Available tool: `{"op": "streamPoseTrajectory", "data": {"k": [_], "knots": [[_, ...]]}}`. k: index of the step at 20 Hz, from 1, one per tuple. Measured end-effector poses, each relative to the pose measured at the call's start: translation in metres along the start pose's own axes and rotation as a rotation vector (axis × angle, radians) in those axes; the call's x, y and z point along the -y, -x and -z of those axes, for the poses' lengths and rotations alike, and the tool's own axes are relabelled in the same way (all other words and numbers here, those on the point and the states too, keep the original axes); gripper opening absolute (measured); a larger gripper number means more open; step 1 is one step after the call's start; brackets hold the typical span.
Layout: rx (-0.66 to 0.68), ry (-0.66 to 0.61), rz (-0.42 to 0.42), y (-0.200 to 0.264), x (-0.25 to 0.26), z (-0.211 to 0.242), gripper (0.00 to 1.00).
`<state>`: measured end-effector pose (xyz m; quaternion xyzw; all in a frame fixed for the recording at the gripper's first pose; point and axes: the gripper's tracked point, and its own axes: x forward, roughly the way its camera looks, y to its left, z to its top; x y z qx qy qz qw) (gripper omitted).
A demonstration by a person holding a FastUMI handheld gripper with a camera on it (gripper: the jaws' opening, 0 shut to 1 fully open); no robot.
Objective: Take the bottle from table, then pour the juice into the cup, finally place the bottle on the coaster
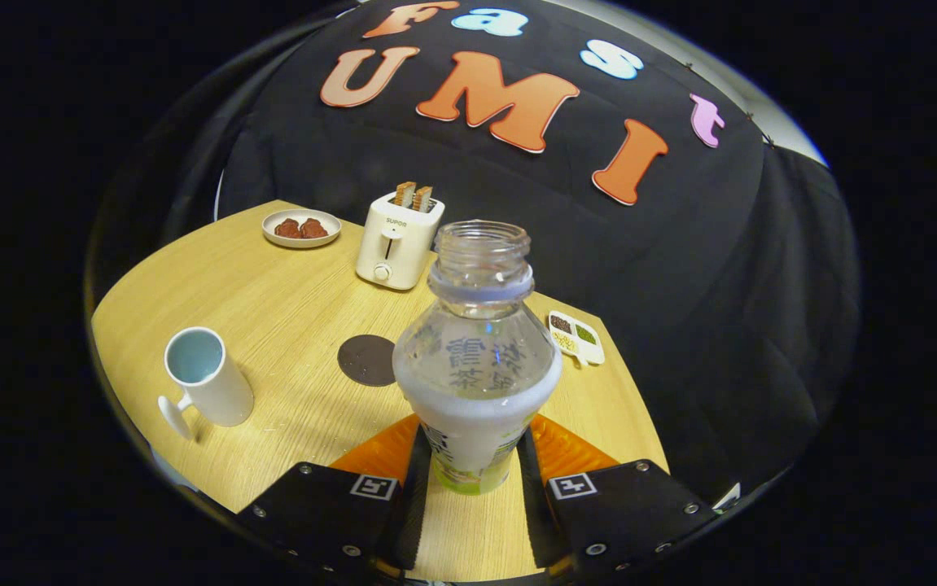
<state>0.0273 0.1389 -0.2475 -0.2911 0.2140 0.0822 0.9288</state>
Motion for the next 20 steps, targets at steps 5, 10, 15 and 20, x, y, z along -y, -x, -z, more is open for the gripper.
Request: {"op": "streamPoseTrajectory", "data": {"k": [5,10,15,20], "knots": [[0.022,0.207,0.046,0.006,-0.012,-0.014,0.53],[0.056,0.317,0.012,0.008,-0.040,-0.022,0.53],[0.108,0.472,0.007,0.005,-0.057,-0.035,0.53],[0.169,0.587,0.015,0.002,-0.079,-0.047,0.53]]}}
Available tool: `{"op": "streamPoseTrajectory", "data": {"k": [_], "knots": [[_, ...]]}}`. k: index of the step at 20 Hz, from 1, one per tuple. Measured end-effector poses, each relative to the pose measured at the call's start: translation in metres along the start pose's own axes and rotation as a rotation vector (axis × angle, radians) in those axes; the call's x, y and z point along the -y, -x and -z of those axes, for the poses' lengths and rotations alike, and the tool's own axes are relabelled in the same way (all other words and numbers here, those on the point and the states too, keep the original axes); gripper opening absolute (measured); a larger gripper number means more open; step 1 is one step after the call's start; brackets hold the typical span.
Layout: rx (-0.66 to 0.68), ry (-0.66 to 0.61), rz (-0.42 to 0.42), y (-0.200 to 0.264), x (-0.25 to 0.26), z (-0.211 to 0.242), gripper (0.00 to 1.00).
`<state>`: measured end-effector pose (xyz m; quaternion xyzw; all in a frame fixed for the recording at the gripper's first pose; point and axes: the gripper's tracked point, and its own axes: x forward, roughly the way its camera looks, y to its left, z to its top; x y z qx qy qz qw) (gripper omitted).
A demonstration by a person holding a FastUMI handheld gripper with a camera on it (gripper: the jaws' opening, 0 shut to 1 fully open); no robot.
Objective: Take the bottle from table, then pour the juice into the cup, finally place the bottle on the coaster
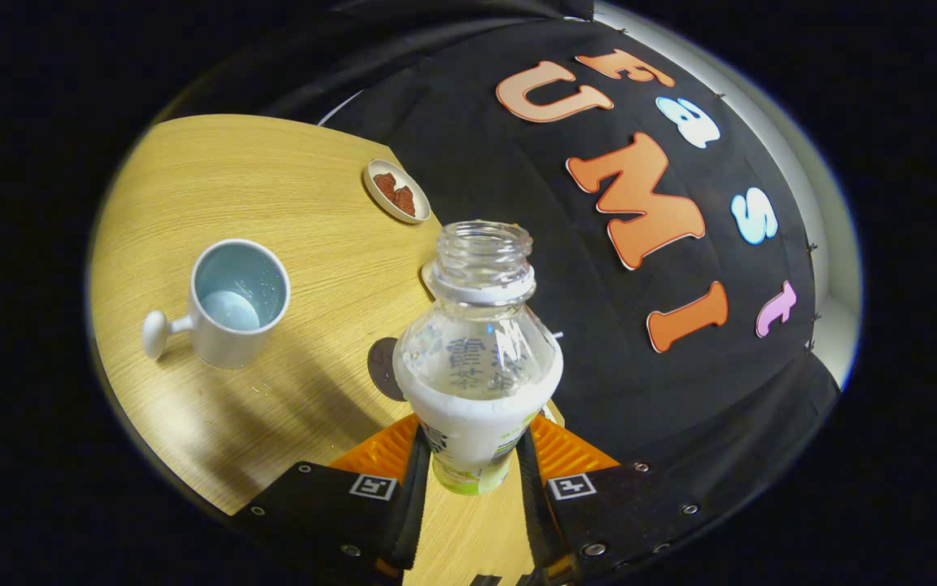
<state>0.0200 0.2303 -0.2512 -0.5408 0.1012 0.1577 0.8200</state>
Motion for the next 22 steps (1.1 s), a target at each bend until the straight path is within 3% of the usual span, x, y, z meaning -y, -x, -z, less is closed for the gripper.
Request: {"op": "streamPoseTrajectory", "data": {"k": [13,22], "knots": [[0.063,0.374,0.056,-0.016,-0.020,-0.019,0.53],[0.107,0.555,0.066,-0.031,-0.027,-0.035,0.53]]}}
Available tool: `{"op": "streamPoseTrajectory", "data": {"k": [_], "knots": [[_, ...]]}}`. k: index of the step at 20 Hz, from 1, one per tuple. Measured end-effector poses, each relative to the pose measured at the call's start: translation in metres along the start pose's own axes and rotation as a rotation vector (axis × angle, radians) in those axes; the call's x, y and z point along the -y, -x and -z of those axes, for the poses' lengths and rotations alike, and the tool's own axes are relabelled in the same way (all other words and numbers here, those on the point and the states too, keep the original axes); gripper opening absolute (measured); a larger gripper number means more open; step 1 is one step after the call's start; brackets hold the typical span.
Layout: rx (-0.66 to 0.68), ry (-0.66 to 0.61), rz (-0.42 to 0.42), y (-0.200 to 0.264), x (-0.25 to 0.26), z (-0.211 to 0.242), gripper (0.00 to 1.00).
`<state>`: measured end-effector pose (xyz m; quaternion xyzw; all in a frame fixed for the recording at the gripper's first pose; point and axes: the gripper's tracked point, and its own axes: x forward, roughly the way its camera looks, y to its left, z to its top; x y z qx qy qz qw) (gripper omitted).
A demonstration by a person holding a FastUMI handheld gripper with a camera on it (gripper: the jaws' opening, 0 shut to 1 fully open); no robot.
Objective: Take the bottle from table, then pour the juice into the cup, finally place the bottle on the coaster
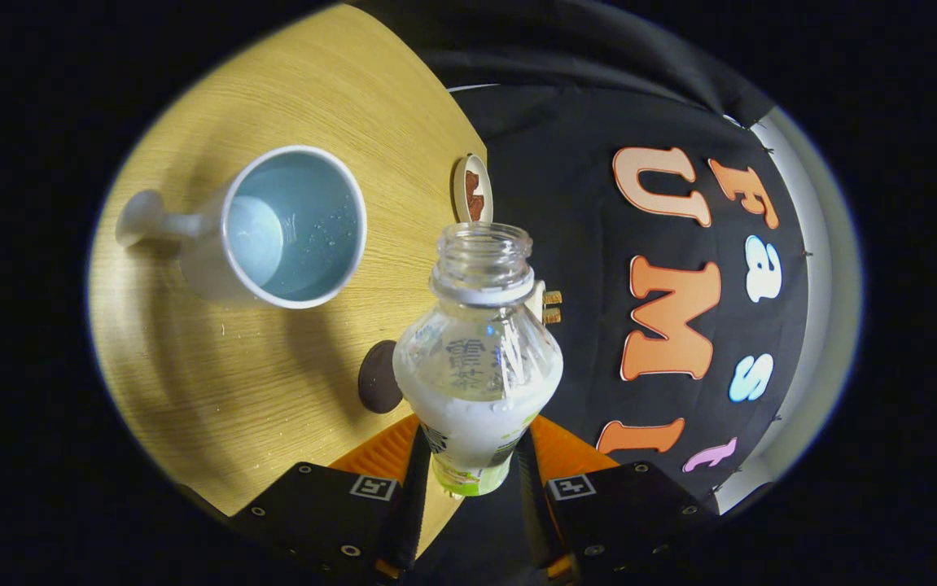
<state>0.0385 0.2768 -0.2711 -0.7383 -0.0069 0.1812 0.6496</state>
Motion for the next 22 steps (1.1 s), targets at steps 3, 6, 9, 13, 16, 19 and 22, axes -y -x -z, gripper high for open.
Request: {"op": "streamPoseTrajectory", "data": {"k": [3,6,9,13,16,19,22], "knots": [[0.002,0.044,0.001,-0.002,0.000,0.003,0.53],[0.013,0.098,0.010,-0.002,0.003,0.000,0.53],[0.025,0.121,0.006,-0.001,0.003,-0.001,0.53],[0.036,0.163,0.005,-0.001,0.004,-0.006,0.53],[0.042,0.181,0.003,-0.002,0.004,-0.008,0.53],[0.049,0.203,-0.008,-0.005,0.001,-0.009,0.53],[0.054,0.233,-0.006,-0.005,0.001,-0.010,0.53]]}}
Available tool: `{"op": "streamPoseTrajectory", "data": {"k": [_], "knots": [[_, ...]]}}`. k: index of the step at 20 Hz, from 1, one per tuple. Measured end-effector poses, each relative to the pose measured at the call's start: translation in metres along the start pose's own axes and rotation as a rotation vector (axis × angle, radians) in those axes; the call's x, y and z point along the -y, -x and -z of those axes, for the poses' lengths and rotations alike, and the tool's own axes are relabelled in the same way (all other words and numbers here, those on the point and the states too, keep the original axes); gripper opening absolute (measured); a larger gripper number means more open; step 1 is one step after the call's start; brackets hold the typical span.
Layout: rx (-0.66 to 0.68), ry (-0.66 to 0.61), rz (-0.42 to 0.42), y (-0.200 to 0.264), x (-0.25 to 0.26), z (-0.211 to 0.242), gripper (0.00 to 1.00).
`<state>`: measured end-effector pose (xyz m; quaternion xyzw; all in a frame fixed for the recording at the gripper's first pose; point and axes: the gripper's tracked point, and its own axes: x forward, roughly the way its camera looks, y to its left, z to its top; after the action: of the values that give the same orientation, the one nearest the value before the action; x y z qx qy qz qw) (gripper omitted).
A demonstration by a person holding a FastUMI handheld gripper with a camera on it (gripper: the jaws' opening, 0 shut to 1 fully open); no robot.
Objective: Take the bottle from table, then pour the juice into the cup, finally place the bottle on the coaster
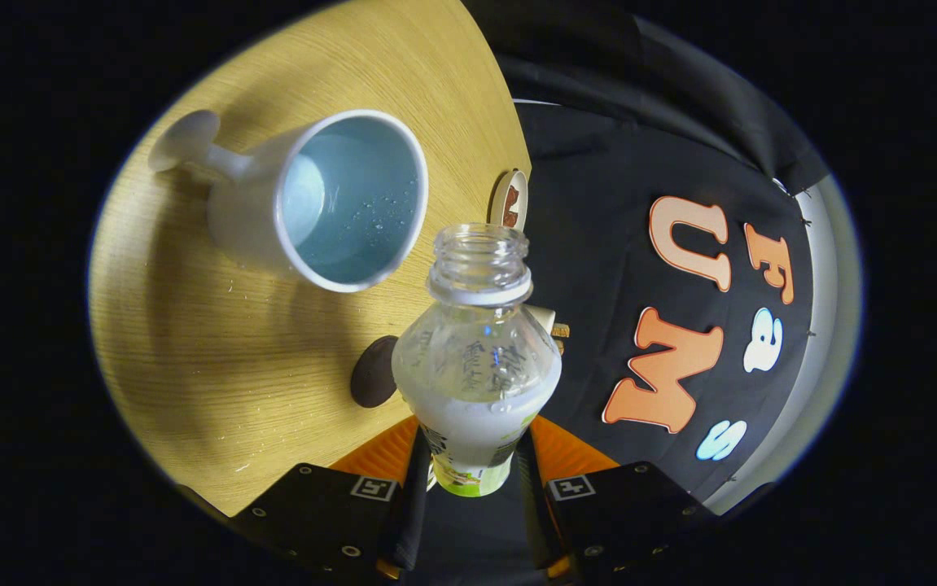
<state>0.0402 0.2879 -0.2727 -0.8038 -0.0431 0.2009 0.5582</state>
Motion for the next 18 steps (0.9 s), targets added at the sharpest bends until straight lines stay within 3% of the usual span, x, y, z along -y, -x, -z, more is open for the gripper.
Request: {"op": "streamPoseTrajectory", "data": {"k": [18], "knots": [[0.001,0.082,0.035,-0.011,0.015,0.009,0.53]]}}
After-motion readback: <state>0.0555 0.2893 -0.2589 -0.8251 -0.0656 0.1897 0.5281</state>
